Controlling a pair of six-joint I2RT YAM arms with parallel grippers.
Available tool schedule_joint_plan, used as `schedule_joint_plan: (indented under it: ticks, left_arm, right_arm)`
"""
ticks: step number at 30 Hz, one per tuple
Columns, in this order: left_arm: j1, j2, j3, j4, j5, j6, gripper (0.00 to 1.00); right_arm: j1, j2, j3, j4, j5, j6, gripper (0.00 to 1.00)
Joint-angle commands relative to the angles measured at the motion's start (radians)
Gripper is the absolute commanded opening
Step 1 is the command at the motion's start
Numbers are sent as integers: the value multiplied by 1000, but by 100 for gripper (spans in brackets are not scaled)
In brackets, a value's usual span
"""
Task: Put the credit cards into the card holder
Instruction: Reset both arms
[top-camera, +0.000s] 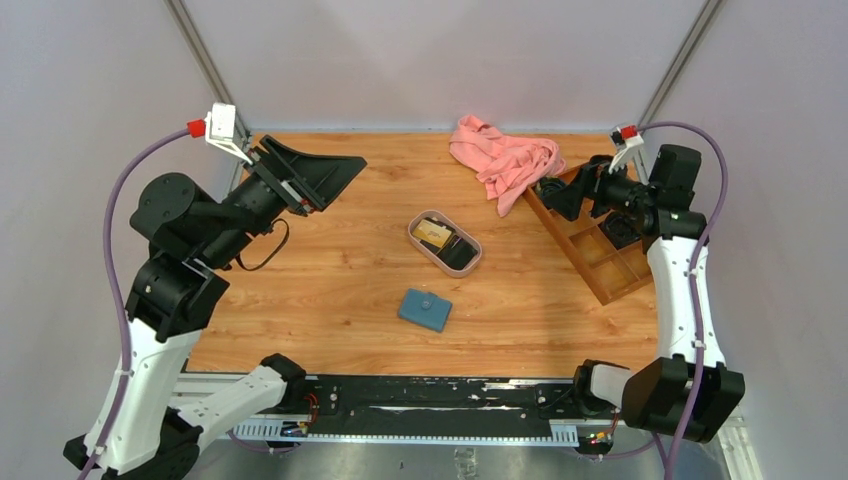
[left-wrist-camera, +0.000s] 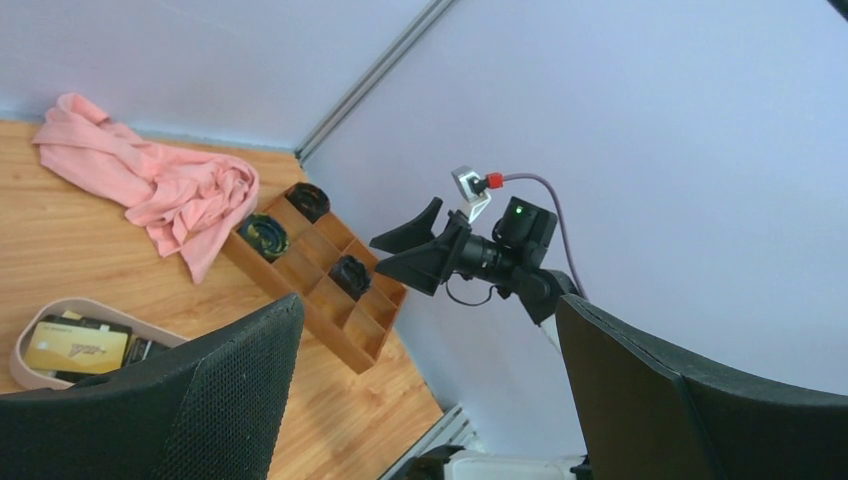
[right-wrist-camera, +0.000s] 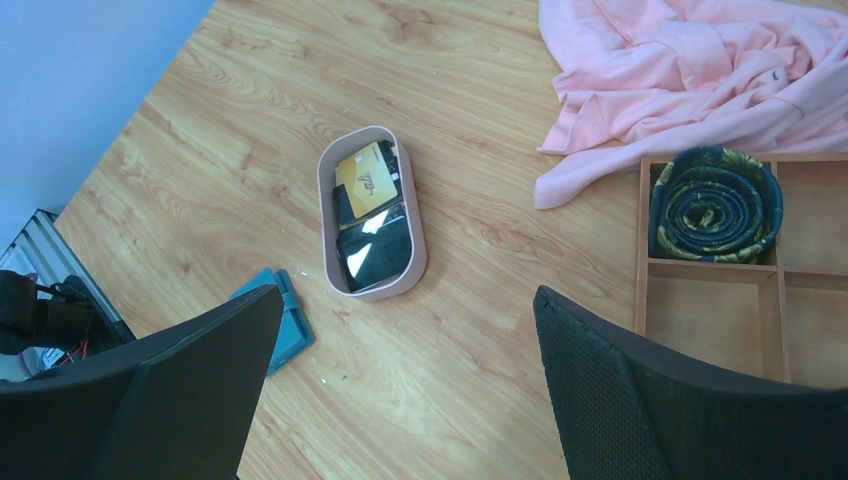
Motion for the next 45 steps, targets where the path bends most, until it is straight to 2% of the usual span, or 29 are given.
schedule_joint_plan:
  ticks: [1,16,19,26,32,36,45]
  left_arm:
    - [6,-16,42,24,-7,-21,100]
    - [6,-26,23,75,30,0,100]
    - [6,-45,-34,81,31,123,100]
    - [6,-109,-292,79,40,504,100]
    - [8,-54,-452,45,-82,698,100]
    - [8,-72,-558,111,-116,738,100]
    - [22,-113,-640,150,-168,803,100]
  right_arm:
    - [-19,7,-20,12,23,-14,100]
    - [-33,9,-34,23,27,-16,100]
    - [-33,3,-31,23,30,-21,100]
    - [-45,-28,-28,22,44,-29,100]
    - [-47,-44,-33,23,32,-34,100]
    - [-47,-54,-42,27,44,-38,100]
    - [-47,-50,-52,33,27,-45,100]
